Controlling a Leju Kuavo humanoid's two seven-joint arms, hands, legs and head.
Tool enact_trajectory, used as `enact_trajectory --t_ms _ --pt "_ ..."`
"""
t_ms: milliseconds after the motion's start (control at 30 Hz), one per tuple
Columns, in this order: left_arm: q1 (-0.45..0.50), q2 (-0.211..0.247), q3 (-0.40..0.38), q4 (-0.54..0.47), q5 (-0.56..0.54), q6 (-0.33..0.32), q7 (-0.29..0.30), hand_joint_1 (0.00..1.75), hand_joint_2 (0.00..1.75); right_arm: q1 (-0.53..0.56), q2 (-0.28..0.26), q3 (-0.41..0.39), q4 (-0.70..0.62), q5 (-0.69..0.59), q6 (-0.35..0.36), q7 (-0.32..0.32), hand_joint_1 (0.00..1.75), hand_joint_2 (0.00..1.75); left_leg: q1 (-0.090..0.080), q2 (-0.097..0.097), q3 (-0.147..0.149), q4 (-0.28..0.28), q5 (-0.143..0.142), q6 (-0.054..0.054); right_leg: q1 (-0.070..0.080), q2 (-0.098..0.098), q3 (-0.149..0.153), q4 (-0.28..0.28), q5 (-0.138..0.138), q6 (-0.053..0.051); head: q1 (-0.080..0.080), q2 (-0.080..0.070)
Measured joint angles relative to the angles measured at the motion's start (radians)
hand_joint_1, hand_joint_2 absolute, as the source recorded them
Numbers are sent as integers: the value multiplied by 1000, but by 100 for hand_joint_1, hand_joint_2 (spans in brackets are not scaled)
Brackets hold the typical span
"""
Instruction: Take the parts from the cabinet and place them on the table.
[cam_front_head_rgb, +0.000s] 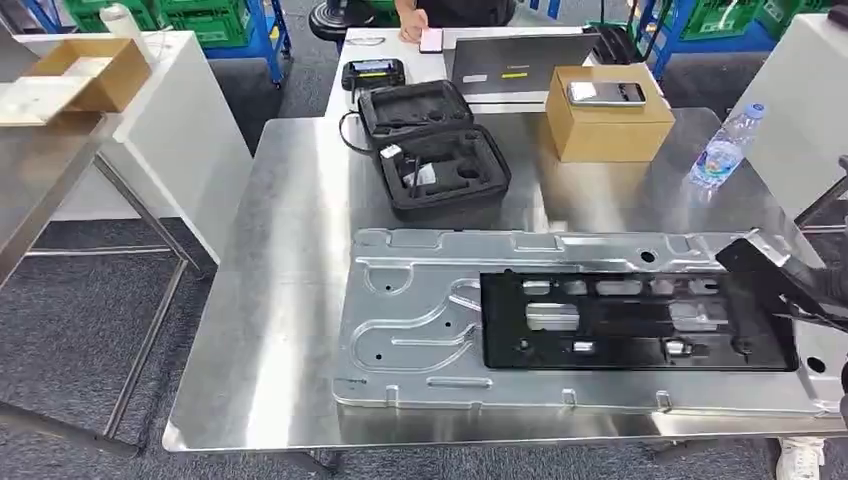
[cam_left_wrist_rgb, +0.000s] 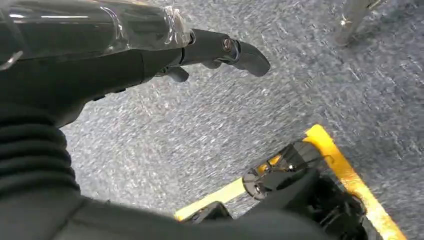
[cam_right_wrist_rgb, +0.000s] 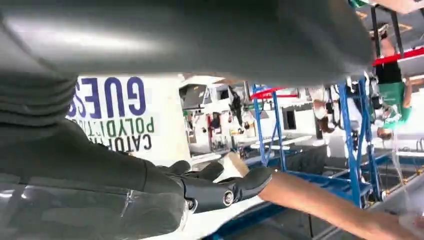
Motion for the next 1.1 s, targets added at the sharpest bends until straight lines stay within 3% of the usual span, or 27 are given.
enact_trajectory --t_ms 67,100,133,167,233,267,300,333,400,433,467,500,600,633,667,733,767,800,833,867,933,967,1000,1100 --pt "1 0 -1 0 0 0 0 0 0 7 -2 -8 6 -1 1 13 0 0 -5 -1 2 -3 2 8 -4 0 4 -7 2 13 0 0" --pt "0 0 -1 0 0 0 0 0 0 11 -6 -12 10 -1 1 22 0 0 2 0 15 -20 12 19 -6 0 5 -5 -2 19 0 0" --pt "0 1 -1 0 0 0 0 0 0 15 -6 -17 18 -1 3 27 0 0 2 1 22 -27 15 22 -5 -1 -2 19 -21 20 2 0" --pt "0 2 -1 0 0 1 1 0 0 15 -6 -26 26 -1 4 35 0 0 3 2 23 -27 17 26 -5 -1 -28 79 -60 20 2 0" --pt "0 2 -2 0 1 0 2 0 0 27 -6 -37 41 -1 4 41 0 0 2 3 23 -27 16 29 -4 -2 -111 248 -135 24 4 0" --pt "2 2 -2 0 1 0 2 0 0 34 -6 -39 46 -2 5 43 0 0 2 3 23 -26 15 30 -4 -2 -144 311 -149 26 4 0" --pt "3 2 -3 0 2 0 2 0 0 40 -6 -39 50 -4 4 45 0 0 2 3 24 -26 15 29 -5 -2 -152 319 -139 27 4 0" --pt "3 2 -3 0 3 0 2 0 0 42 -6 -42 52 -6 3 45 0 0 2 3 25 -26 14 29 -6 -2 -135 276 -106 28 4 0" --pt "2 2 -3 0 9 2 2 0 0 42 -6 -53 52 -17 1 44 0 0 4 2 29 -23 9 23 -11 -2 -47 95 -17 31 5 0" --pt "2 2 -4 0 13 3 2 0 0 40 -5 -55 52 -18 0 43 0 0 3 1 29 -18 5 17 -15 -2 -5 15 9 34 5 0" --pt "2 3 -4 0 18 5 1 0 0 36 -3 -54 49 -26 -2 43 0 0 -5 -1 25 -9 -3 10 -6 1 1 -1 4 28 4 0" --pt "3 3 -4 0 23 8 -3 0 0 38 1 -53 39 -29 -5 42 0 0 -4 -1 25 -9 -4 8 -8 1 -1 0 7 17 4 0" --pt "9 3 -4 0 37 16 -5 0 0 33 15 -51 2 -43 -17 39 0 0 1 0 24 -6 -8 1 -6 0 -2 -2 8 -1 2 0" --pt "11 3 -4 0 40 19 -5 0 0 30 19 -51 -15 -50 -24 38 0 0 5 0 19 13 -25 -5 -6 -1 -1 -2 8 -4 2 0" --pt "12 2 -4 0 46 19 -8 0 0 29 24 -50 -36 -62 -37 35 0 0 4 1 -5 68 -62 -12 -6 -2 -1 -2 8 -8 0 0" --pt "13 2 -4 0 55 19 -12 0 0 27 43 -46 -76 -90 -62 27 0 0 7 1 -87 245 -146 -19 -4 -4 -3 -2 8 -11 -1 0" --pt "14 2 -4 0 58 20 -13 0 0 28 56 -42 -95 -109 -74 21 0 0 7 1 -120 312 -167 -20 -3 -5 -3 -2 7 -12 -2 0" --pt "17 2 -4 0 63 21 -13 0 0 28 65 -36 -114 -124 -85 15 0 0 7 1 -134 335 -164 -18 -2 -5 -3 -2 7 -12 -2 0" --pt "18 2 -4 0 66 21 -13 0 0 28 75 -30 -137 -134 -94 11 0 0 6 1 -122 304 -139 -16 -1 -5 -2 -2 7 -12 -2 0" --pt "17 2 -4 0 71 22 -13 0 0 28 83 -24 -162 -140 -102 11 0 0 6 1 -88 233 -99 -11 -1 -4 -1 -2 7 -12 -2 0" --pt "16 2 -4 0 78 24 -13 0 0 28 95 -13 -214 -142 -111 11 0 0 -2 2 13 22 -7 7 -2 -4 4 -3 6 -12 -2 0" --pt "14 3 -4 0 80 26 -13 0 0 26 102 -7 -234 -141 -115 11 0 0 -6 1 25 -14 -7 9 3 -4 3 0 5 -9 -2 0" --pt "15 3 -4 0 82 27 -13 0 0 26 110 0 -258 -140 -117 12 0 0 -8 3 21 -15 -3 6 1 -4 2 -2 4 -7 -2 0" --pt "17 3 -4 0 90 31 -12 0 0 26 125 19 -324 -130 -119 18 0 0 -10 2 23 -24 4 19 0 -4 5 -11 9 11 -2 0"
